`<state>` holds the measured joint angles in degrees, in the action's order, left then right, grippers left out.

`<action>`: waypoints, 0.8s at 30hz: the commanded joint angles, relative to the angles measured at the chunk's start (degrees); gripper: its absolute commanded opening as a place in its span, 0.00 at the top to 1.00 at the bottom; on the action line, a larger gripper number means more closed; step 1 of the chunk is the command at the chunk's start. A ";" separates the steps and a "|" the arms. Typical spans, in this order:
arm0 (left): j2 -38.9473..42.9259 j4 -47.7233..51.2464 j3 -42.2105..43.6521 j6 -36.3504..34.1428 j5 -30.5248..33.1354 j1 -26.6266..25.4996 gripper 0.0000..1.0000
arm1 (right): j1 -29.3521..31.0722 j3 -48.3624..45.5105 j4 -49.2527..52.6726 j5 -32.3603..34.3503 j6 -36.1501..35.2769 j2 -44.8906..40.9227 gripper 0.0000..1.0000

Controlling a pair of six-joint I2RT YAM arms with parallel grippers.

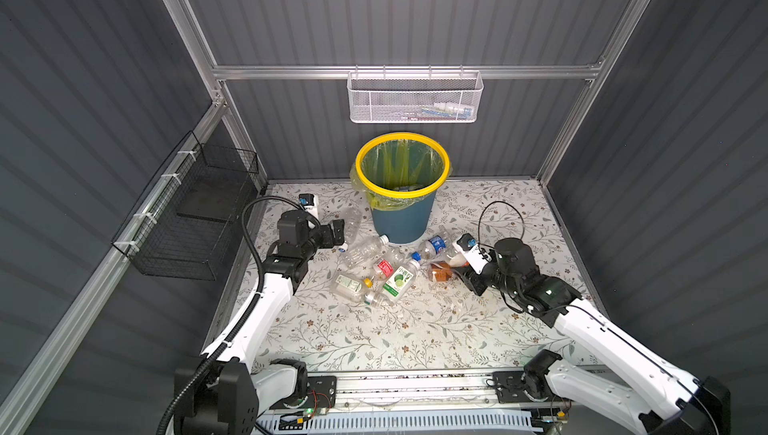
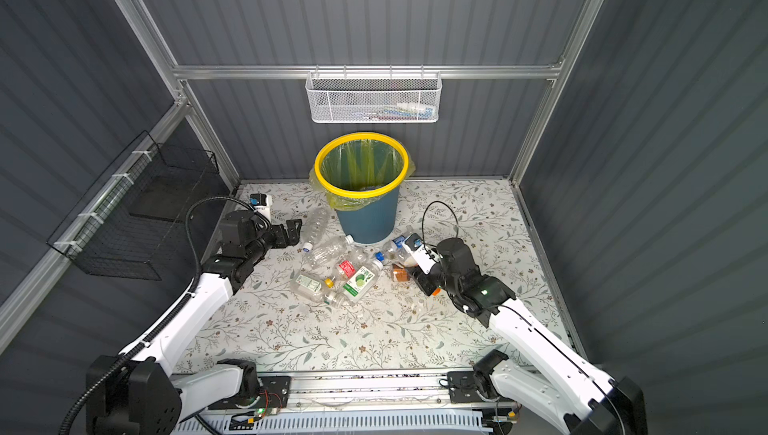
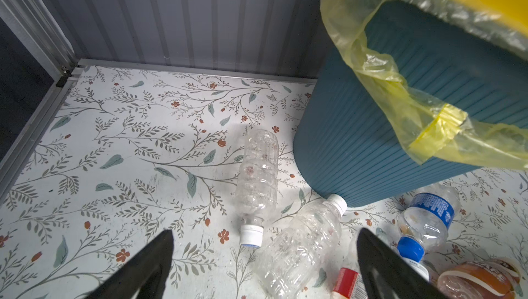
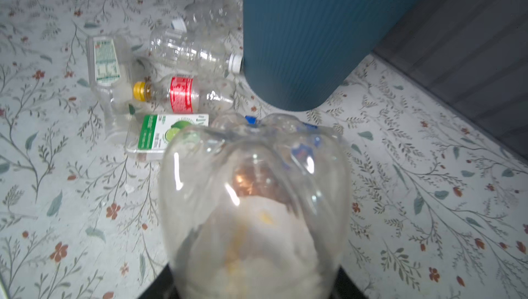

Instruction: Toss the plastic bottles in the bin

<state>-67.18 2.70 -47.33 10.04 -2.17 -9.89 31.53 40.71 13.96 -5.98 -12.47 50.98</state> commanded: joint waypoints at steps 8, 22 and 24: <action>3.28 0.44 2.34 1.99 -0.70 0.43 0.00 | -2.15 -6.00 -32.03 10.64 4.64 -13.45 0.46; 7.37 0.43 4.91 2.73 -4.04 0.22 0.04 | -4.14 8.33 -43.49 3.86 0.38 -6.85 0.44; 8.86 2.27 4.51 -0.12 -4.95 0.14 0.05 | -5.10 16.65 -41.68 0.12 2.71 1.72 0.44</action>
<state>-61.12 2.83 -42.46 13.10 -5.41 -9.91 27.35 49.34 -26.59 -0.54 -10.72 44.99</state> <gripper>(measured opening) 0.956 0.561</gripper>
